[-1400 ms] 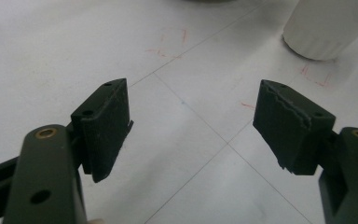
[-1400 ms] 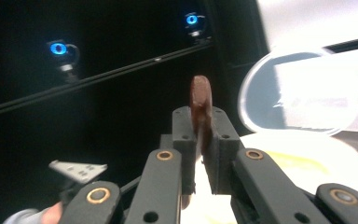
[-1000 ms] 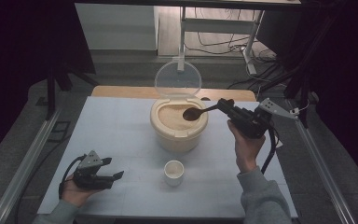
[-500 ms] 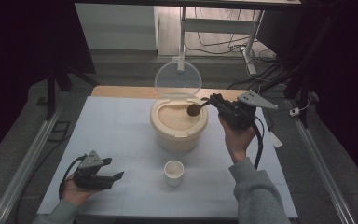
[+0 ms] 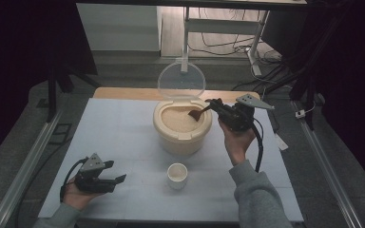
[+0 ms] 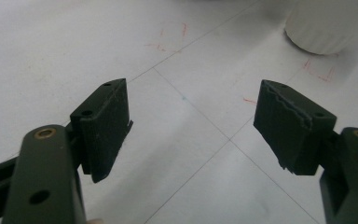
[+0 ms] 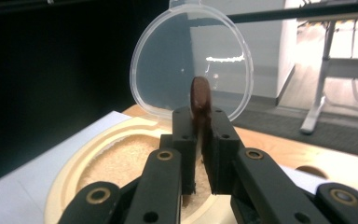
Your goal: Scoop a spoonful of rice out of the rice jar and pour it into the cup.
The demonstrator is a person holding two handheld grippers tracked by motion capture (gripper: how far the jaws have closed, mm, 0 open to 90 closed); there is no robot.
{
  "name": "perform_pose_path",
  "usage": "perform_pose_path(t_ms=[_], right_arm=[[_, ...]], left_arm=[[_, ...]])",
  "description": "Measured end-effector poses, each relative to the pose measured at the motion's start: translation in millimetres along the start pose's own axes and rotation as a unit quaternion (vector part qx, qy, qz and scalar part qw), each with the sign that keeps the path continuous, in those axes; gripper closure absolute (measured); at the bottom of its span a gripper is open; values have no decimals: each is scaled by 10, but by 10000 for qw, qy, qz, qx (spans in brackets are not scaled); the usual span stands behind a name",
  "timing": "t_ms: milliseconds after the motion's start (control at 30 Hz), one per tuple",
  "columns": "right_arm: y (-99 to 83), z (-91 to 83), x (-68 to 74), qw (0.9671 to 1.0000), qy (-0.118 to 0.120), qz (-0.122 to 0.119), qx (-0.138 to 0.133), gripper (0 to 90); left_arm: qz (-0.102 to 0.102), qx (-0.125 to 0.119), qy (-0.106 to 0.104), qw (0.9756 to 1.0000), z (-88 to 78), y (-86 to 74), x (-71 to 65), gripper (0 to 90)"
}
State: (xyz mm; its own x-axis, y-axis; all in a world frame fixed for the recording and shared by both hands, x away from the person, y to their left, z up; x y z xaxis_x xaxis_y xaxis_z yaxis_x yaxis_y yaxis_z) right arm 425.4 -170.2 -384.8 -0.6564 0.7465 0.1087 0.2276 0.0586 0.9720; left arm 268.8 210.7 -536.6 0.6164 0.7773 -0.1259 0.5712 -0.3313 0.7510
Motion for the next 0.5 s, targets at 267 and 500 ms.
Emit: perform_pose_path(t_ms=[267,500], right_arm=[[-157,93,-89,9956,259,894,81,837],[-250,182,-79,9866,418,1571,141,832]], left_arm=[[8,14,2,10000,4,0,2,260],[21,31,-5,10000,8,-2,0,260]])
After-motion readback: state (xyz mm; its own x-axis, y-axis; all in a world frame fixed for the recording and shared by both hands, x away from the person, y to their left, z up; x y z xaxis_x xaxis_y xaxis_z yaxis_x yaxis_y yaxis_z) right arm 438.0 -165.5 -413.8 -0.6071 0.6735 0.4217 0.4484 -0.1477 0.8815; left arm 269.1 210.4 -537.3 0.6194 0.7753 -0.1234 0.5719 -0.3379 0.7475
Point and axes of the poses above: each handheld gripper's, and its own axes: z roughly forward along the jaws, y roughly out of its top, x roughly to its left, the point moved 4 cm from there along z, roughly forward along the jaws, and after that the axes turned 3 degrees about -z, right-handed, at the moved point
